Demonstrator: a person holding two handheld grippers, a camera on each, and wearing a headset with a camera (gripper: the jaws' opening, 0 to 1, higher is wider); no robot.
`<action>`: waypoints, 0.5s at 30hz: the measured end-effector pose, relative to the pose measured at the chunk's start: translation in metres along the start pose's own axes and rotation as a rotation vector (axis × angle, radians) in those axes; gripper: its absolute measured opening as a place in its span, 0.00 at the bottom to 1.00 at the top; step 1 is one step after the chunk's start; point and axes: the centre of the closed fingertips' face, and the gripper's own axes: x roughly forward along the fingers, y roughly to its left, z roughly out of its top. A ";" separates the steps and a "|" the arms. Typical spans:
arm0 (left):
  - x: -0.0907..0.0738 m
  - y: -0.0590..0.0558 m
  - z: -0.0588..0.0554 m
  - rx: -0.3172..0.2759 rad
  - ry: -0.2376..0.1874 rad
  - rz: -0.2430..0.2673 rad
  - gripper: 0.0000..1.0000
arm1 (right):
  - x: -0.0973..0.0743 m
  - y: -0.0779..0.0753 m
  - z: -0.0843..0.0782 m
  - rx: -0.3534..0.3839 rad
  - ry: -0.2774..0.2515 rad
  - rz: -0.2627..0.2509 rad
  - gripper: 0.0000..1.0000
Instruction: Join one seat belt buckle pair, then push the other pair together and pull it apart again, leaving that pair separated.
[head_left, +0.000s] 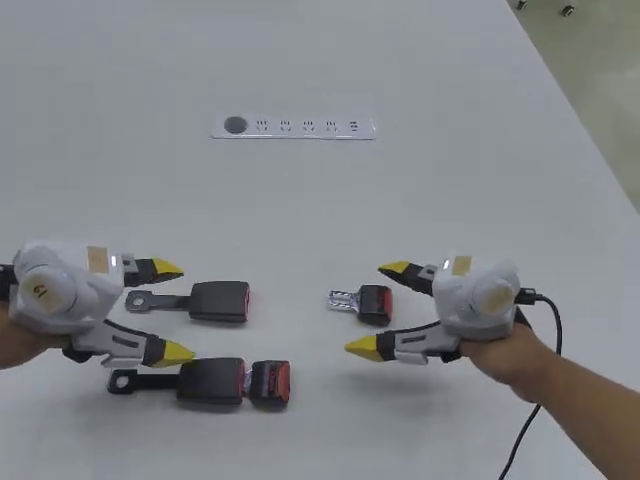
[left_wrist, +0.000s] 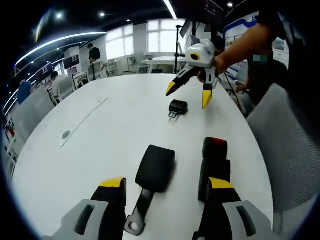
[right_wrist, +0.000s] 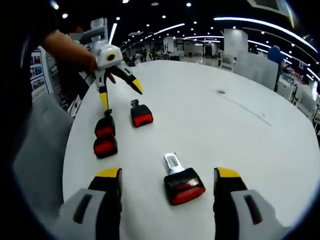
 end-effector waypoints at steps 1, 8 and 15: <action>0.001 0.001 0.000 0.000 0.002 0.000 0.67 | -0.001 -0.002 -0.002 0.003 0.006 0.005 0.76; 0.027 0.012 -0.005 -0.002 0.026 -0.031 0.66 | 0.005 -0.006 -0.020 -0.014 0.069 0.072 0.71; 0.041 0.017 -0.008 0.011 0.042 -0.057 0.64 | 0.011 -0.011 -0.027 -0.032 0.089 0.107 0.66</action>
